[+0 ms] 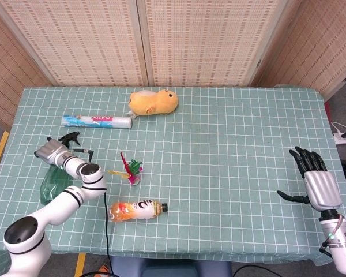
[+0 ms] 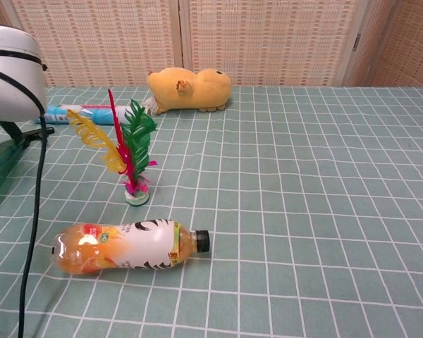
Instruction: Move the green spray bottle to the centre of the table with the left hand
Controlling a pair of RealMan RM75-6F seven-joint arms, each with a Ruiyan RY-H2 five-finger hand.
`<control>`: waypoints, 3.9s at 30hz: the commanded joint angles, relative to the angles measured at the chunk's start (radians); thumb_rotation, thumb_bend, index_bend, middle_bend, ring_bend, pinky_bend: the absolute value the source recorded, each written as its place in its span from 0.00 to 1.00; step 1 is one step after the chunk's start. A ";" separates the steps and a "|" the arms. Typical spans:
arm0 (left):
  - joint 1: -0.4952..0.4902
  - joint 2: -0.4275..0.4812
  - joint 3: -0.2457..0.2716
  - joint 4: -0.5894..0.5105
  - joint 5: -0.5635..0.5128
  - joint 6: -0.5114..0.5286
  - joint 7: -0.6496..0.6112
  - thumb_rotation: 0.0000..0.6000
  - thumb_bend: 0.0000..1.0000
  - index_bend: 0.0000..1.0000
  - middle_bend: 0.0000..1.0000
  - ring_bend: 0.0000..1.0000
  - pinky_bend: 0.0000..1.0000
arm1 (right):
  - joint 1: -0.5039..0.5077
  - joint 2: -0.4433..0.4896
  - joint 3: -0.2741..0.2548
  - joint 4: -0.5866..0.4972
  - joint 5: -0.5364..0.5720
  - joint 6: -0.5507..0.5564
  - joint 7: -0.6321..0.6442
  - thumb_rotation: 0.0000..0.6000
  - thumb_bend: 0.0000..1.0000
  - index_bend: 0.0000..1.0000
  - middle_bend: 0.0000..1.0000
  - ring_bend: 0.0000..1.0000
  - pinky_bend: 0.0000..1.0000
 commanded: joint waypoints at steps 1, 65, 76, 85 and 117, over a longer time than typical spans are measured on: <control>-0.019 -0.015 -0.019 0.038 0.008 -0.015 0.002 1.00 0.24 0.03 0.26 0.21 0.15 | -0.001 0.001 -0.001 0.001 -0.001 0.000 0.002 1.00 0.00 0.03 0.00 0.00 0.00; -0.009 0.013 -0.135 0.005 0.319 0.036 -0.077 1.00 0.33 0.16 0.67 0.44 0.31 | 0.000 0.022 -0.012 -0.010 -0.014 -0.017 0.047 1.00 0.00 0.03 0.00 0.00 0.00; 0.283 0.271 -0.166 -0.718 0.334 0.165 -0.258 1.00 0.39 0.19 0.75 0.50 0.34 | -0.007 0.020 -0.021 -0.006 -0.046 0.006 0.058 1.00 0.00 0.03 0.00 0.00 0.00; 0.477 0.371 -0.125 -0.966 0.545 -0.040 -0.714 1.00 0.39 0.18 0.74 0.50 0.31 | -0.008 0.005 -0.017 0.008 -0.041 0.012 0.036 1.00 0.00 0.04 0.00 0.00 0.00; 0.279 0.065 0.303 0.157 1.337 -0.231 -1.959 1.00 0.36 0.04 0.66 0.41 0.20 | -0.002 -0.041 0.018 -0.028 0.078 0.003 -0.136 1.00 0.00 0.05 0.00 0.00 0.00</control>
